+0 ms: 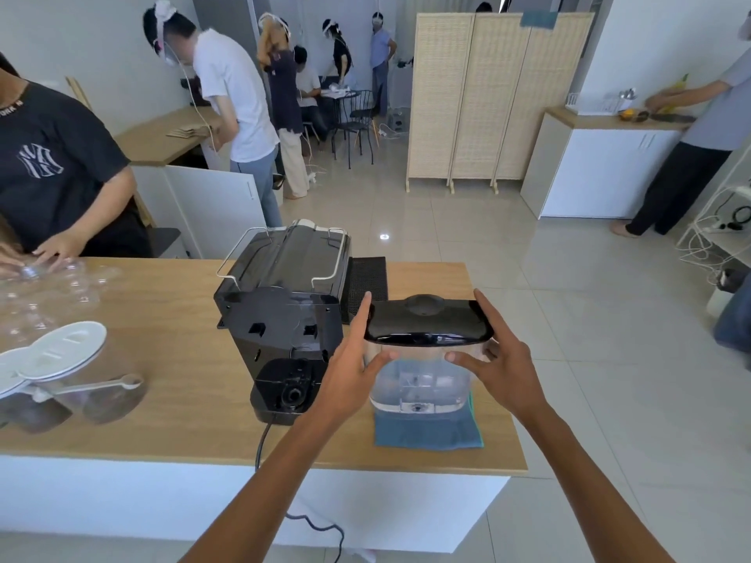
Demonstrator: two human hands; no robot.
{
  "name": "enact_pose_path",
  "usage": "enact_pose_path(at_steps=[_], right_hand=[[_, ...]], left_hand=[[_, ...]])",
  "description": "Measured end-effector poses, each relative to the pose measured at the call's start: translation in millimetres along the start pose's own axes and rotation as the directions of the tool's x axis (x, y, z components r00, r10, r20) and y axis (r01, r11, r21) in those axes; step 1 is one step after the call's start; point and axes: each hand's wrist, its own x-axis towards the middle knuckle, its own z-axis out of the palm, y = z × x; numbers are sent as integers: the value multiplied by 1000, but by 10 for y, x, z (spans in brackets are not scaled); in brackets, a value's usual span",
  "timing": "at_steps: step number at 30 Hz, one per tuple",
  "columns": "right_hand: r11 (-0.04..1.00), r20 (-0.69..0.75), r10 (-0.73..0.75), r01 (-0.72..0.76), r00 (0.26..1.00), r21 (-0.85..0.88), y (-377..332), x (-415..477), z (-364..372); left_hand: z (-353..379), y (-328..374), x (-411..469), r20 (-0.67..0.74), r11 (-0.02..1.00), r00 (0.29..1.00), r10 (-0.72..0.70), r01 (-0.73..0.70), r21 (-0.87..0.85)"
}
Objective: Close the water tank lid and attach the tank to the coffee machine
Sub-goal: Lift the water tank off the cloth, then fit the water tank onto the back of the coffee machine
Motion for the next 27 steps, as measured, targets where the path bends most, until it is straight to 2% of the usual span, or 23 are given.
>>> enact_pose_path(at_steps=[6, 11, 20, 27], right_hand=[[999, 14, -19, 18, 1000, 43, -440, -149, 219], [998, -16, -31, 32, 999, 53, -814, -295, 582], [988, 25, -61, 56, 998, 145, -1140, -213, 1349], [989, 18, -24, 21, 1000, 149, -1223, -95, 1737]], left_hand=[[-397, -68, -285, -159, 999, 987, -10, 5, -34], [-848, -152, -523, -213, 997, 977, -10, -5, -74], [-1478, -473, -574, -219, 995, 976, -2, -19, -96], [-1722, -683, -421, -215, 995, 977, -8, -13, -96]])
